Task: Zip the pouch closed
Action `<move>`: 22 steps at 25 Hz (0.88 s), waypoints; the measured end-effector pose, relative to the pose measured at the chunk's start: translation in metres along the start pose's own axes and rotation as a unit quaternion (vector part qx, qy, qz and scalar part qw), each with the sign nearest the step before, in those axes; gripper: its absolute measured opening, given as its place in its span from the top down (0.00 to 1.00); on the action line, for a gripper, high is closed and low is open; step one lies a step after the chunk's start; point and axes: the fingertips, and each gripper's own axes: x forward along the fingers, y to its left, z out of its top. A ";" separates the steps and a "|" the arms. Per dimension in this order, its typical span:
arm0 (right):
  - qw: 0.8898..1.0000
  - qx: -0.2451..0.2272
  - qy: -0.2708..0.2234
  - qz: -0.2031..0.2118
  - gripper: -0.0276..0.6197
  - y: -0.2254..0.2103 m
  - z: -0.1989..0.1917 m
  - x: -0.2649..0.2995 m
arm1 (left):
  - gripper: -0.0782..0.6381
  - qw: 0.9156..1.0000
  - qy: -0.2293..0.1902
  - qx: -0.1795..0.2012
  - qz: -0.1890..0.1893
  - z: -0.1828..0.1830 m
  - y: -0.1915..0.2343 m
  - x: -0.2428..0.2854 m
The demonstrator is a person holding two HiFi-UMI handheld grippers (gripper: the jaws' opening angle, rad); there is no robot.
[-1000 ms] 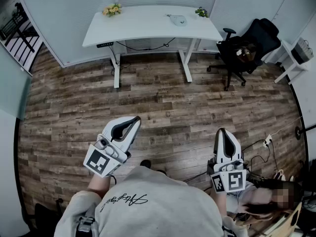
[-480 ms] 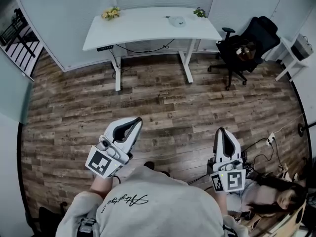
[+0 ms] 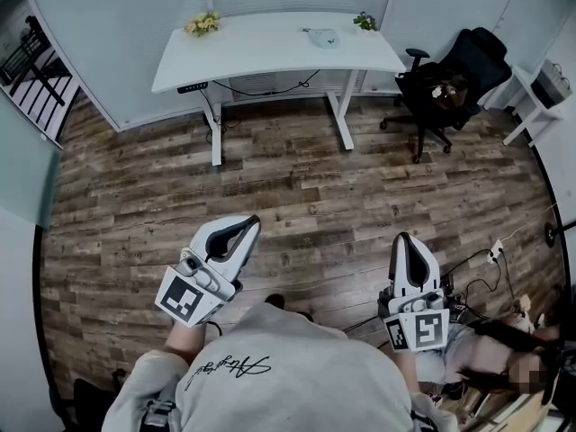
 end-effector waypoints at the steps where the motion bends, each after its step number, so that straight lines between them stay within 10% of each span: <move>1: 1.000 -0.001 0.001 0.002 0.96 0.002 0.000 0.001 | 0.89 1.000 0.001 0.001 0.000 0.000 0.001 0.000; 7: 1.000 -0.004 0.001 0.014 0.96 0.013 0.003 0.008 | 0.88 1.000 -0.013 -0.013 0.017 0.006 0.013 -0.004; 9: 1.000 0.002 0.000 0.019 0.94 0.014 0.003 0.010 | 0.56 1.000 -0.011 -0.018 0.018 0.005 0.018 -0.002; 12: 1.000 0.019 -0.005 -0.004 0.48 0.006 0.001 0.012 | 0.37 0.999 -0.012 -0.031 0.038 0.001 0.030 -0.003; 22: 0.999 0.029 0.010 -0.032 0.33 0.005 -0.010 0.033 | 0.31 0.997 -0.004 -0.041 0.063 -0.006 0.063 -0.013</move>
